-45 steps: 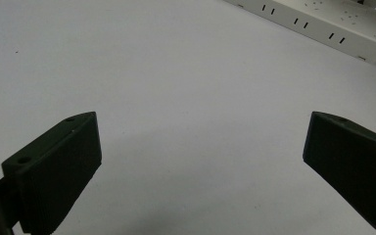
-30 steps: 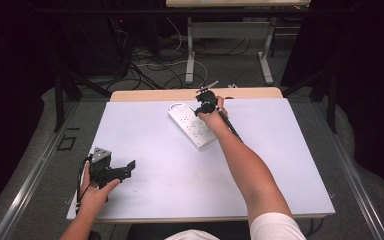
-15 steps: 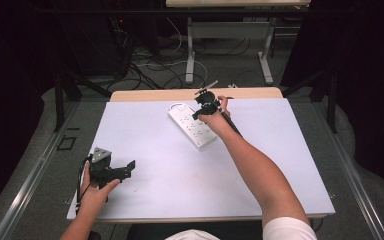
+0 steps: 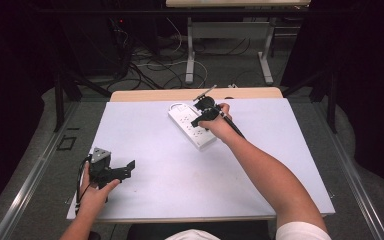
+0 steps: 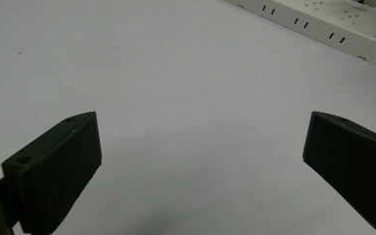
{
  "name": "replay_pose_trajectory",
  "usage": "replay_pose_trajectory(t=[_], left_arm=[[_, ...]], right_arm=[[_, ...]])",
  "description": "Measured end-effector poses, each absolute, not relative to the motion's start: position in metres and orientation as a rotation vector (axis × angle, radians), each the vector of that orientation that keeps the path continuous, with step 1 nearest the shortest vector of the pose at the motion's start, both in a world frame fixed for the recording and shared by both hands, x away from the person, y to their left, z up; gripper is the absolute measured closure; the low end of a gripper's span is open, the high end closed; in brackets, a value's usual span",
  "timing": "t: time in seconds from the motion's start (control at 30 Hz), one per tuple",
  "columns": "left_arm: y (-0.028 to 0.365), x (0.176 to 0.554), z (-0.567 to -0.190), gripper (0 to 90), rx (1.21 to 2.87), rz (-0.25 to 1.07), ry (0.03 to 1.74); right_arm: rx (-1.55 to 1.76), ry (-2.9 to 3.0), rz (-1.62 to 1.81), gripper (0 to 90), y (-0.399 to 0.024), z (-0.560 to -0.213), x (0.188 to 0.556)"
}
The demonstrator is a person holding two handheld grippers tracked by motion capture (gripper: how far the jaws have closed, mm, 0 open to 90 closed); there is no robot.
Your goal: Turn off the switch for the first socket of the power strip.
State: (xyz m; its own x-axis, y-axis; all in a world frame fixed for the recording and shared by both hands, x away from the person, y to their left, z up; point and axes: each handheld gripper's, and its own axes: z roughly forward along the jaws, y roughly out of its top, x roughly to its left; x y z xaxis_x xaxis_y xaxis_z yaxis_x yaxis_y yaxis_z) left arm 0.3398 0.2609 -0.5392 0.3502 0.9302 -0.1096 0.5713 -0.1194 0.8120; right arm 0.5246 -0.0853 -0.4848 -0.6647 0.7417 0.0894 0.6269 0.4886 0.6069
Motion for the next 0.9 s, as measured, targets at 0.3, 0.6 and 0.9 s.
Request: replay_pose_trajectory(t=[0.3,0.6,0.9], left_arm=[[0.262,0.339,-0.539,0.6,1.806,0.556,1.327],[0.261,0.339,-0.539,0.7,1.8,0.558,1.328],[0.26,0.34,-0.539,0.6,1.802,0.557,1.329]], right_arm=[[1.138,2.559,0.907,44.5,-0.09,-0.48,0.504],[1.136,2.551,0.945,37.5,-0.099,-0.476,0.481],[1.109,2.549,0.971,33.4,-0.119,-0.482,0.458]])
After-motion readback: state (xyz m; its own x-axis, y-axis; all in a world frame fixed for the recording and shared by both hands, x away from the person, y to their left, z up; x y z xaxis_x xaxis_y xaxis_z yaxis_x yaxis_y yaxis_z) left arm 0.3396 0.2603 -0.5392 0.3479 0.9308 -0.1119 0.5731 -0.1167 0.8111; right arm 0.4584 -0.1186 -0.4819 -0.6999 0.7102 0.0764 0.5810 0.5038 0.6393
